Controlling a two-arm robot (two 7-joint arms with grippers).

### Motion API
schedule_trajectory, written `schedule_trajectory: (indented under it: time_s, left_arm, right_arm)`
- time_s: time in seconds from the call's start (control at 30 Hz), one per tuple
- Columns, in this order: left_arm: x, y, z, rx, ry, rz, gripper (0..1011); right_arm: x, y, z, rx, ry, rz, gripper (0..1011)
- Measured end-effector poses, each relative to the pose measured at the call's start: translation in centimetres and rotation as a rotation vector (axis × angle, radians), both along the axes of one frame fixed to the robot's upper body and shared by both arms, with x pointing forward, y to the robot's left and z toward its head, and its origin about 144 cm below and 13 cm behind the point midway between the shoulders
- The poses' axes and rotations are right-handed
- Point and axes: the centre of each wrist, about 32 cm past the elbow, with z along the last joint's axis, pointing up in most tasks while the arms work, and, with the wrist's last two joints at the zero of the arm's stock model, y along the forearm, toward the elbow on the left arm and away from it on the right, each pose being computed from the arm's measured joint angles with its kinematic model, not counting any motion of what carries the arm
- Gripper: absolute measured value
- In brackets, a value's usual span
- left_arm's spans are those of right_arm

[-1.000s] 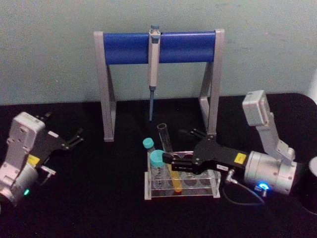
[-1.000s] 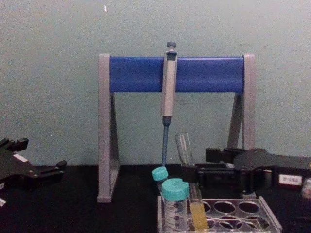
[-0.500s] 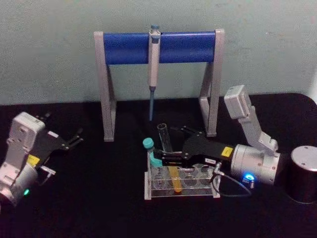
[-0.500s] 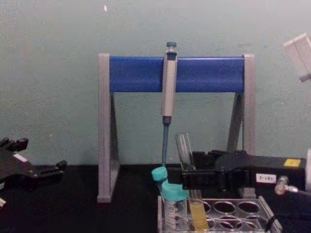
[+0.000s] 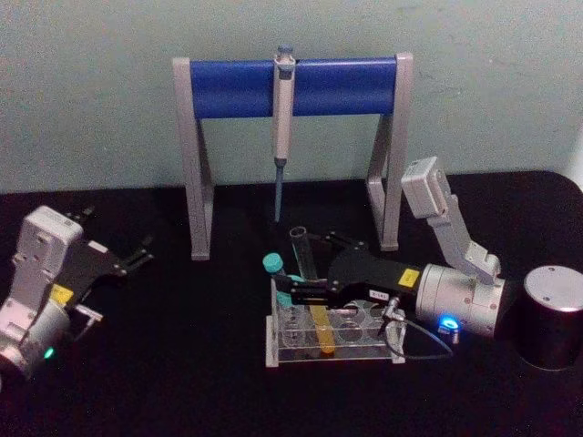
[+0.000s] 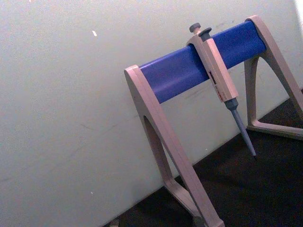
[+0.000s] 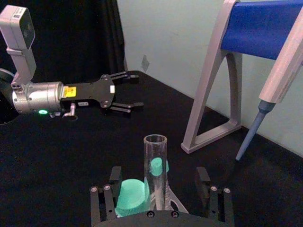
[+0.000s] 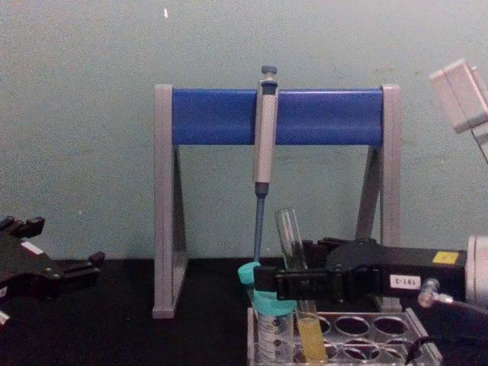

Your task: Pick up the test tube from the test tube rack, shake it, then place it back into the test tube rack.

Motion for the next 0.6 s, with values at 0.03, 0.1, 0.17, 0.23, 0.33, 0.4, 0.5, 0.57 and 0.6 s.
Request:
schedule_trajectory:
  time_s: [0.03, 0.1, 0.17, 0.23, 0.33, 0.4, 0.5, 0.57, 0.6]
  left_arm:
    - [0.0, 0.0, 0.0, 0.0, 0.0, 0.0, 1001]
    - [0.0, 0.0, 0.0, 0.0, 0.0, 0.0, 1001]
    - [0.0, 0.0, 0.0, 0.0, 0.0, 0.0, 1001]
    - [0.0, 0.0, 0.0, 0.0, 0.0, 0.0, 1001]
    - [0.0, 0.0, 0.0, 0.0, 0.0, 0.0, 1001]
    - [0.0, 0.0, 0.0, 0.0, 0.0, 0.0, 1002]
    - [0.0, 0.0, 0.0, 0.0, 0.0, 0.0, 1001]
    - [0.0, 0.0, 0.0, 0.0, 0.0, 0.0, 1001]
    - [0.0, 0.0, 0.0, 0.0, 0.0, 0.0, 1001]
  right_arm:
    - [0.0, -0.01, 0.0, 0.0, 0.0, 0.0, 1000]
    - [0.0, -0.04, 0.02, 0.0, 0.0, -0.001, 1000]
    - [0.0, -0.05, 0.02, 0.0, 0.0, -0.001, 1000]
    - [-0.01, -0.07, 0.02, 0.0, 0.0, -0.001, 1000]
    - [-0.02, -0.08, 0.02, 0.001, 0.001, -0.002, 965]
    - [-0.03, -0.09, 0.02, 0.001, 0.001, -0.002, 912]
    - [-0.04, -0.1, 0.02, 0.002, 0.001, -0.002, 836]
    - [-0.04, -0.11, 0.03, 0.002, 0.002, -0.002, 760]
    - [-0.04, -0.11, 0.03, 0.002, 0.002, -0.002, 741]
